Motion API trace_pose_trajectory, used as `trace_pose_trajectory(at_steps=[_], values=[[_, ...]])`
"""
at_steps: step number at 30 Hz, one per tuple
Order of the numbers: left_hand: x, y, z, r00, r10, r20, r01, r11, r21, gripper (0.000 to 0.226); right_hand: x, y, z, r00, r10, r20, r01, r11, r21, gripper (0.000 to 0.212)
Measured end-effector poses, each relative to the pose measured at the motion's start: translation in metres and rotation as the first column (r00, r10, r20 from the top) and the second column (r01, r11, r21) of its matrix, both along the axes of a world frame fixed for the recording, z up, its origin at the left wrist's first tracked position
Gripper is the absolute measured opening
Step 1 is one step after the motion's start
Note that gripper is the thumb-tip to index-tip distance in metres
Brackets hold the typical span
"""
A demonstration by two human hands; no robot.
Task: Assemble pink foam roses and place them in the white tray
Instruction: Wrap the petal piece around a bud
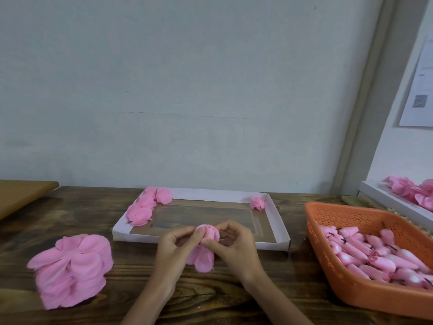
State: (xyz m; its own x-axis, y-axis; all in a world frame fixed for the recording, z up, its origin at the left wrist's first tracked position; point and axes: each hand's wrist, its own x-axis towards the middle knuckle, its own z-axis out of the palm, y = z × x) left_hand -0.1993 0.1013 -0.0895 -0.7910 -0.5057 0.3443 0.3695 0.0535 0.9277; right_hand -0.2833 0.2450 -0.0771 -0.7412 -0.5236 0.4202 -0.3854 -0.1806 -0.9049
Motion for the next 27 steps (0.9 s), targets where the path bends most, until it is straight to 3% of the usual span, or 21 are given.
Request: trace_pose_trajectory(at_steps=[7, 11, 14, 16, 21, 24, 27], values=[[-0.002, 0.003, 0.002, 1.000, -0.011, -0.007, 0.011, 1.000, 0.025, 0.022, -0.004, 0.002, 0.002, 0.997, -0.008, 0.073, 0.015, 0.995, -0.099, 0.050], [-0.005, -0.001, 0.000, 0.999, -0.039, 0.018, 0.038, 0.996, 0.084, 0.022, -0.008, 0.004, 0.004, 0.998, -0.024, 0.057, 0.030, 0.995, -0.098, 0.034], [-0.006, -0.007, -0.006, 0.990, -0.075, 0.116, 0.067, 0.995, 0.076, 0.033, -0.011, 0.007, 0.008, 0.994, -0.009, 0.112, 0.026, 0.989, -0.148, 0.036], [-0.007, -0.009, -0.008, 0.988, -0.072, 0.139, 0.060, 0.994, 0.090, 0.028, -0.014, 0.008, 0.008, 0.990, 0.036, 0.133, -0.013, 0.986, -0.166, 0.035], [-0.012, -0.014, -0.012, 0.994, -0.021, 0.105, -0.010, 0.956, 0.293, 0.012, -0.018, 0.010, 0.005, 0.988, 0.129, 0.089, -0.120, 0.987, -0.103, 0.030], [-0.012, -0.014, -0.013, 0.995, -0.024, 0.096, 0.002, 0.973, 0.231, 0.035, -0.016, 0.009, 0.005, 0.989, 0.145, 0.014, -0.145, 0.989, -0.014, 0.026], [-0.013, -0.015, -0.016, 0.996, 0.005, 0.088, -0.025, 0.975, 0.219, 0.042, -0.011, 0.009, 0.008, 0.995, 0.098, -0.011, -0.097, 0.994, 0.041, 0.028]])
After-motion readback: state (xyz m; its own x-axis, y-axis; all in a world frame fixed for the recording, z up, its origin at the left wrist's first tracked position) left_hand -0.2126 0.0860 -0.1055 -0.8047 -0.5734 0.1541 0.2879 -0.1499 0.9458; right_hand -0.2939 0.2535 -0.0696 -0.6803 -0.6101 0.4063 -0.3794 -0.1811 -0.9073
